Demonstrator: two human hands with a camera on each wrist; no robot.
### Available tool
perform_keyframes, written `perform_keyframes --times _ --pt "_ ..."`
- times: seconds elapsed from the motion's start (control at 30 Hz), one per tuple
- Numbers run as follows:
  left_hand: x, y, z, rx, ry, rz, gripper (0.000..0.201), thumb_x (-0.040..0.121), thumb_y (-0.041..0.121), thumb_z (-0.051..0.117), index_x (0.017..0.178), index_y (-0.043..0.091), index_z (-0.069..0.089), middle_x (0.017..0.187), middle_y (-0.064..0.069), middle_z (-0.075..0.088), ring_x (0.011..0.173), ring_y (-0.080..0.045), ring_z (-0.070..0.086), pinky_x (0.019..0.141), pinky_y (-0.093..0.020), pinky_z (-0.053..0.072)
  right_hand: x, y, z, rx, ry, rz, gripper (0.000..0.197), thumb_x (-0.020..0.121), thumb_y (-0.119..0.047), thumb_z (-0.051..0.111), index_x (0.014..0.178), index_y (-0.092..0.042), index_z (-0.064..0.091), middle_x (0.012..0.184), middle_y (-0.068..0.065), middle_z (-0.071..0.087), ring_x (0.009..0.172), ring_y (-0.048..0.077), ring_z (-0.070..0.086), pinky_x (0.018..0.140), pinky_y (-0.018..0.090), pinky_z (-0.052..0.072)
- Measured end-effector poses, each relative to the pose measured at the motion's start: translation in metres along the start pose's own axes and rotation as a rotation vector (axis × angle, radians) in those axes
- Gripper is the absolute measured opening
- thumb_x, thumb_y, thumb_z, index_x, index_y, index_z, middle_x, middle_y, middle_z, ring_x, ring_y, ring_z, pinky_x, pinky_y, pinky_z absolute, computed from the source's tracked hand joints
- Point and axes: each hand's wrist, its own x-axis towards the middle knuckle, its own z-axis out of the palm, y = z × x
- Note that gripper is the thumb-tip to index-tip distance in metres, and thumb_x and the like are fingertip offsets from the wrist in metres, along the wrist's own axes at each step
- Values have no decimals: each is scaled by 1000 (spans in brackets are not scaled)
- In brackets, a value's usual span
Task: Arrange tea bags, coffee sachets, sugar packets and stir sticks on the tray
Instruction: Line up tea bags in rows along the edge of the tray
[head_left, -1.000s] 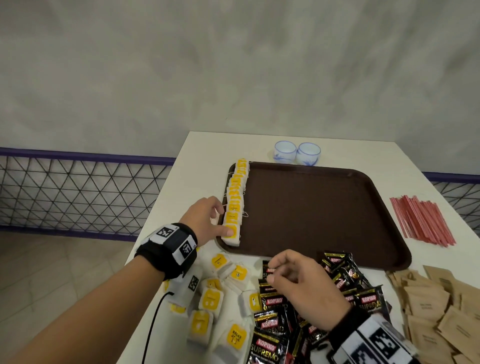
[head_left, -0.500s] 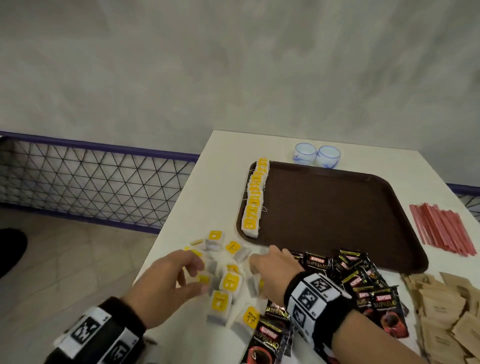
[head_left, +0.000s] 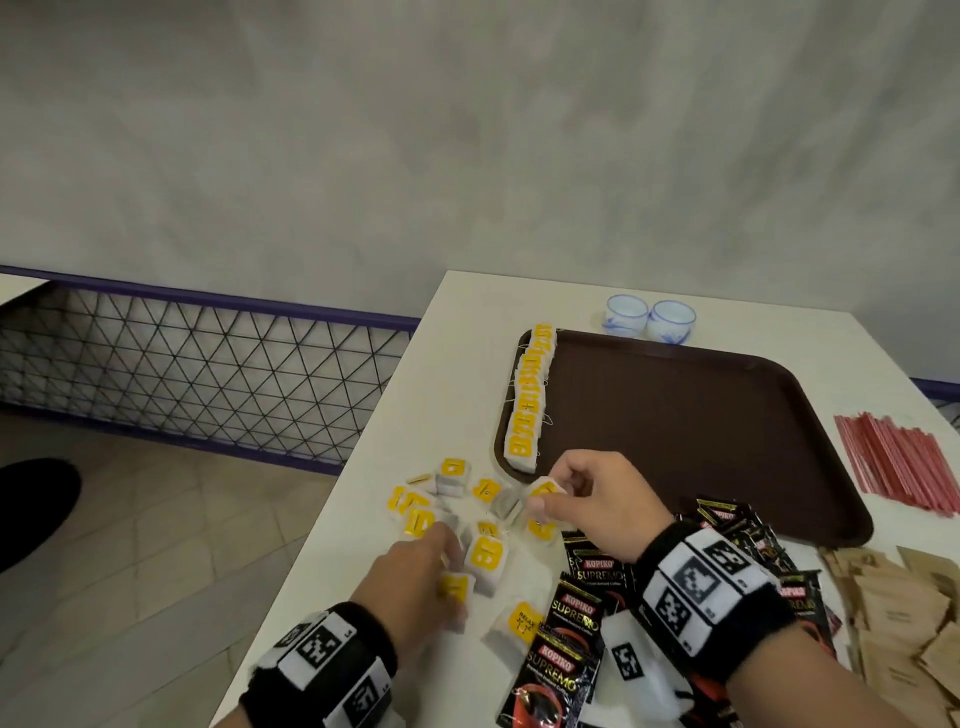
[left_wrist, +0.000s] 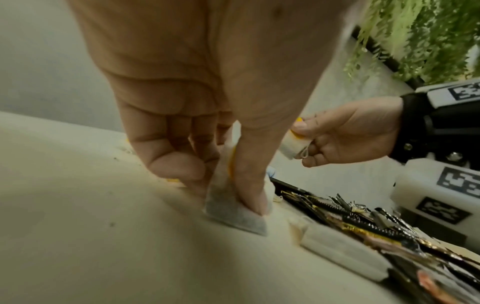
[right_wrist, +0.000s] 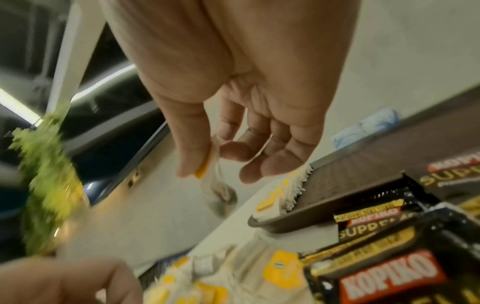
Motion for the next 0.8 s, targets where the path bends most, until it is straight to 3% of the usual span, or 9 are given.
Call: perform_keyframes --times 0.07,0.17,0.23,0.3,0.4,0.5,0.67,0.73,0.8 --pt "-3 -2 -7 -41 8 47 27 66 21 75 79 32 53 82 5 63 79 -18 61 73 -29 52 -3 -1 -3 53 17 -14 22 78 -21 74 67 -12 57 66 -5 53 60 10 48 62 24 41" --pt "-2 5 -21 -91 -18 211 17 67 20 78 64 30 64 69 13 59 71 -1 55 66 -16 44 -5 -4 -10 140 82 3 22 81 -7 63 63 -18 56 90 4 67 85 22 63 79 36 48" --pt "5 15 -25 -53 -6 290 13 67 27 81 73 29 69 85 15 56 82 2 51 75 -15 40 -8 -6 -14 253 114 32 23 80 -2 59 61 -14 53 87 5 72 87 21 68 81 36 52" --pt "16 27 -23 102 -38 332 24 71 34 78 90 21 73 112 14 49 104 -6 45 89 -19 36 -12 -9 -17 369 113 66 20 78 1 59 65 -9 47 76 16 72 79 30 71 80 45 57" --pt "31 36 -16 316 -138 316 28 73 30 75 98 17 71 130 14 44 116 -15 41 96 -28 37 -19 -12 -20 433 84 109 23 79 8 56 73 -9 42 71 25 65 57 31 63 55 40 53" --pt "38 35 -11 350 -131 255 26 69 27 77 90 22 64 115 4 55 108 -19 49 92 -35 44 -25 -3 -25 431 73 132 21 85 4 55 79 -12 42 73 20 67 48 23 55 45 29 40" --pt "27 39 -20 439 -70 346 27 70 37 75 93 23 70 106 9 57 104 -15 42 94 -31 38 -31 18 -30 587 47 259 5 89 -8 62 90 -4 58 85 20 67 65 21 62 56 32 52" --pt "21 41 -27 307 -36 398 22 68 37 77 84 25 69 97 16 57 99 -9 46 90 -27 40 -30 29 -33 646 58 301 10 90 -11 62 94 -2 64 91 17 65 75 20 63 63 33 55" --pt "18 44 -37 57 -7 464 21 61 30 83 67 31 62 82 21 55 85 2 51 78 -16 41 -22 40 -39 712 74 346 15 91 -16 61 99 -4 67 99 15 64 87 22 63 70 34 56"
